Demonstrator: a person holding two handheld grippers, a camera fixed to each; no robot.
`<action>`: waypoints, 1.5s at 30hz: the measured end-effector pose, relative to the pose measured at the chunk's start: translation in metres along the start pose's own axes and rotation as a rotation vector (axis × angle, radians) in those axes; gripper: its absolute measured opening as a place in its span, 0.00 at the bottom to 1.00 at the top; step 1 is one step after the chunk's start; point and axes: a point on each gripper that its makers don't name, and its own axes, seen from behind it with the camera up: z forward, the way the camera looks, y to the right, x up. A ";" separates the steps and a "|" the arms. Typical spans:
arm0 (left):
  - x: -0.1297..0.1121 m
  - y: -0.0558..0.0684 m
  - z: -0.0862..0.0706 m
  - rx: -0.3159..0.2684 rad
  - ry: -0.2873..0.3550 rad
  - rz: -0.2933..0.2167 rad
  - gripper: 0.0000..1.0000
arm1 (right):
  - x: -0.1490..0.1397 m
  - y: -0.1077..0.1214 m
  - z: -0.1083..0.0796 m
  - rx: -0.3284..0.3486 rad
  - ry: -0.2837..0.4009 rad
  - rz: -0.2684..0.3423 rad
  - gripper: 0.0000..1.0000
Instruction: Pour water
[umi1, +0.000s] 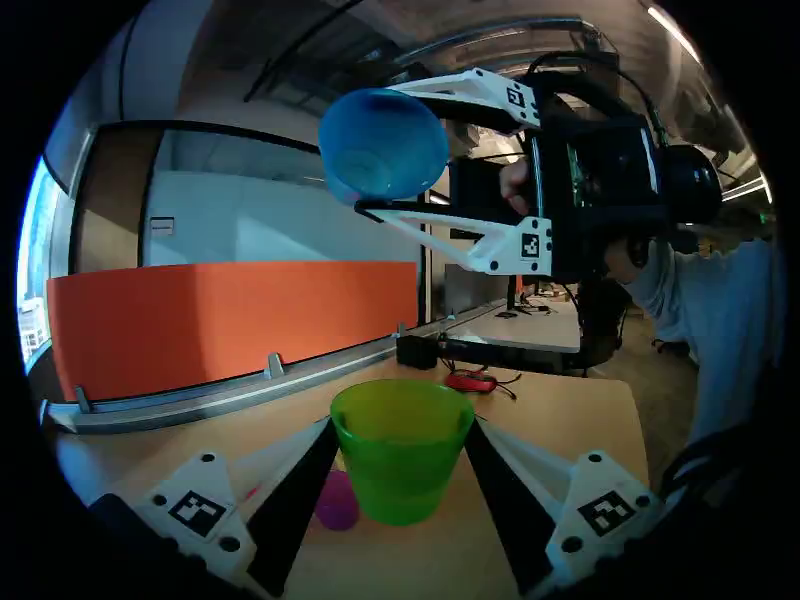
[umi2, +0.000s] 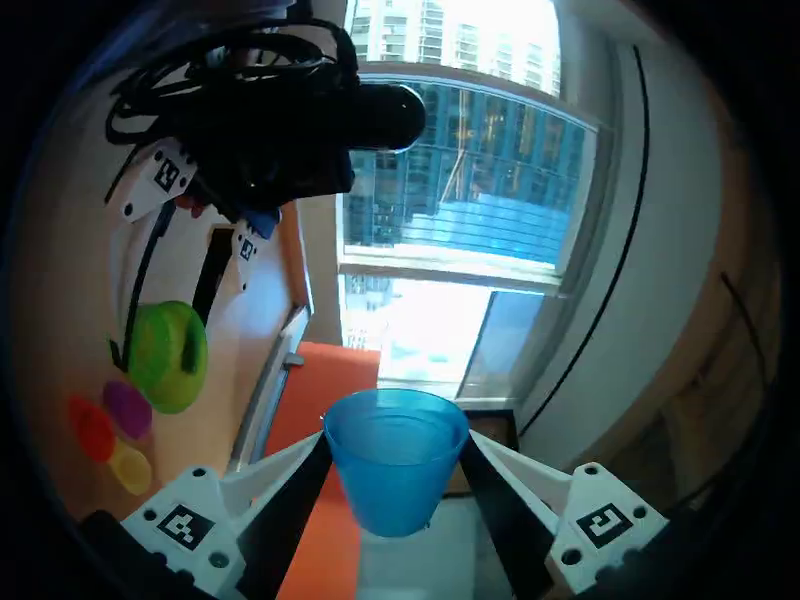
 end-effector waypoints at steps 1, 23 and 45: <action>0.001 0.000 0.000 0.001 0.001 0.001 0.86 | 0.000 0.000 0.000 -0.002 0.002 0.028 0.90; 0.010 -0.008 -0.005 0.024 0.018 0.003 0.86 | 0.003 -0.023 -0.027 0.028 0.023 0.964 0.90; 0.011 -0.014 -0.007 0.049 0.018 0.008 0.86 | -0.005 -0.041 -0.037 0.078 0.023 1.462 0.90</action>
